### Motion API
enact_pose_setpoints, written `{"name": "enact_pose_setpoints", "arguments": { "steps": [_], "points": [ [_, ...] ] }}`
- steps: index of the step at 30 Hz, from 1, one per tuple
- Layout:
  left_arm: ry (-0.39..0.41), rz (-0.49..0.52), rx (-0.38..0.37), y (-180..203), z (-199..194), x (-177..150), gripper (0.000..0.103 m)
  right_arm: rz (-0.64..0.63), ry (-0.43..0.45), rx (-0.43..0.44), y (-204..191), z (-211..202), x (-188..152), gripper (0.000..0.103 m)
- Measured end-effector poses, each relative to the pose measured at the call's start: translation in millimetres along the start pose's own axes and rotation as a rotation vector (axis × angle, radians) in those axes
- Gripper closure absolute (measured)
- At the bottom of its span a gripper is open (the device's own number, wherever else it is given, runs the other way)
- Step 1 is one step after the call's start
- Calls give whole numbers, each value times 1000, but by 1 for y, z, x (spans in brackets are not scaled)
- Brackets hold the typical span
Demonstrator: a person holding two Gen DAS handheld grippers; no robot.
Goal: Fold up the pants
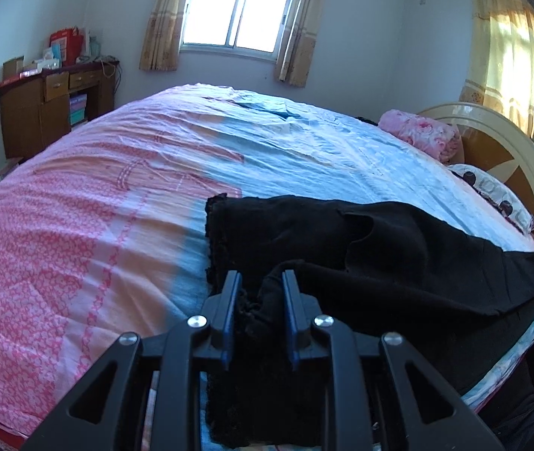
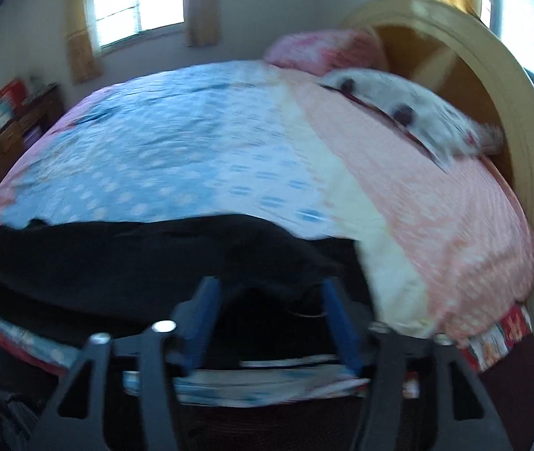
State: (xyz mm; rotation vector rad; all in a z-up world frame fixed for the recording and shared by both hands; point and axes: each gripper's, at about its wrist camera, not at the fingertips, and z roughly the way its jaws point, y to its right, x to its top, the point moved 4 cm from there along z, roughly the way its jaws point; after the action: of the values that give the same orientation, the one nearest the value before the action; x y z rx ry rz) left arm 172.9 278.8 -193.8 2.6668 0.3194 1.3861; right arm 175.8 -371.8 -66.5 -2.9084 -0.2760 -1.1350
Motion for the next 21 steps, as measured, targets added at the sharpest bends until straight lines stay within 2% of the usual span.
{"name": "enact_pose_setpoints", "arguments": {
  "steps": [3,7,10,13,17,18,19,20,21],
  "points": [
    [7,45,20,5,-2,1,80,-200,3,97,-90,15,-2,31],
    [13,68,25,7,-5,2,80,-444,-53,234,-208,57,-21,31],
    [14,58,20,6,-6,1,80,-618,-59,238,-267,88,-40,31],
    [8,61,14,7,-8,-1,80,-749,-47,205,-299,112,-55,31],
    [0,79,8,8,-9,-2,80,-798,-52,214,-307,126,-62,32],
    [-1,84,8,9,-10,-3,80,-789,-52,228,-306,126,-61,35],
    [-2,91,10,9,-9,-3,80,-767,-68,258,-304,126,-59,53],
    [-4,101,13,10,-9,-4,80,-738,-93,283,-301,127,-57,82],
    [-4,112,16,11,-8,-3,80,-703,-109,297,-298,129,-55,86]
  ]
}}
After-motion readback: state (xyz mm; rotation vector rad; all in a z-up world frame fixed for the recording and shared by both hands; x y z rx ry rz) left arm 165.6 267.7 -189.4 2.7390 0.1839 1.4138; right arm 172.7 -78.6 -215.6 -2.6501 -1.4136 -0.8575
